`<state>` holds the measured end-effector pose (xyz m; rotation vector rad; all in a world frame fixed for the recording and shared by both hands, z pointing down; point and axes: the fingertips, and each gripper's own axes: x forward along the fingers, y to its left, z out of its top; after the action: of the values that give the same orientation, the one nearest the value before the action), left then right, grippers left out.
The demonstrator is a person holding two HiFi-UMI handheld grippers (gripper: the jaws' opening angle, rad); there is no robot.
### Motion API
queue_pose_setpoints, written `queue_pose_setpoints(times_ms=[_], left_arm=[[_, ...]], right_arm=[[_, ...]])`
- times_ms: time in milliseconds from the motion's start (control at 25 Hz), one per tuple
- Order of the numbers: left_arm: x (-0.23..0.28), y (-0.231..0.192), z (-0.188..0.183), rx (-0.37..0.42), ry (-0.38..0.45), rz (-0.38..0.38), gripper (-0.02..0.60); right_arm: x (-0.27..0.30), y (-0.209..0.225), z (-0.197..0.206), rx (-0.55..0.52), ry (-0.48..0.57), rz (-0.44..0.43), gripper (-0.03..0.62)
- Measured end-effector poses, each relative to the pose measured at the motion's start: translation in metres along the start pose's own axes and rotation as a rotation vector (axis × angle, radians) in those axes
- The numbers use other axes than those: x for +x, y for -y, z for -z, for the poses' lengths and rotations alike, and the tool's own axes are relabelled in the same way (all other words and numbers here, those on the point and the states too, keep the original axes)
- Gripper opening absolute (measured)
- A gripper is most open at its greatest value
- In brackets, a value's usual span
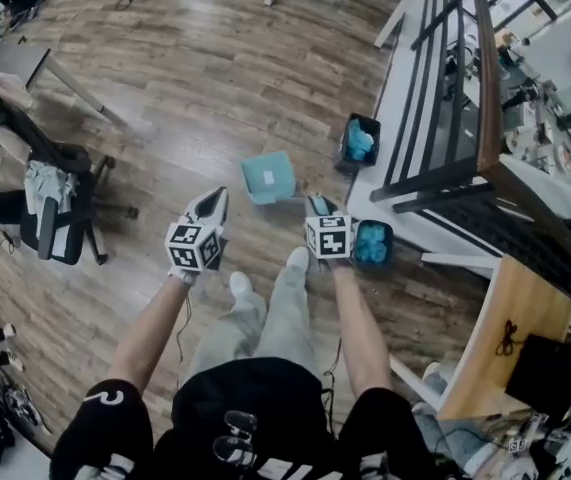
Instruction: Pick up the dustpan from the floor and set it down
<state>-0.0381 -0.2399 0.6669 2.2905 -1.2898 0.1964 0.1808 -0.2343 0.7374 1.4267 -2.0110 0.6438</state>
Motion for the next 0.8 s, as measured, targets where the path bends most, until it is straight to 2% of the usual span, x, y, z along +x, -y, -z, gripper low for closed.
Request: queue_pose_setpoints(times_ms=[120,520,800], left_arm=[[-0.015,0.011,-0.033,-0.004,0.010,0.022,-0.003],[-0.062,0.064,-0.132,0.107,0.131,0.109,-0.003],[-0.081,0.071,-0.158,0.128,0.178,0.107,-0.003]], right_arm=[[-0.044,-0.002,-0.038,0.017,0.055,0.001,0.087],[-0.156,0.009,-0.140,0.035,0.260,0.039,0.087],[-0.187,0.011,-0.175,0.009,0.314,0.053,0.087]])
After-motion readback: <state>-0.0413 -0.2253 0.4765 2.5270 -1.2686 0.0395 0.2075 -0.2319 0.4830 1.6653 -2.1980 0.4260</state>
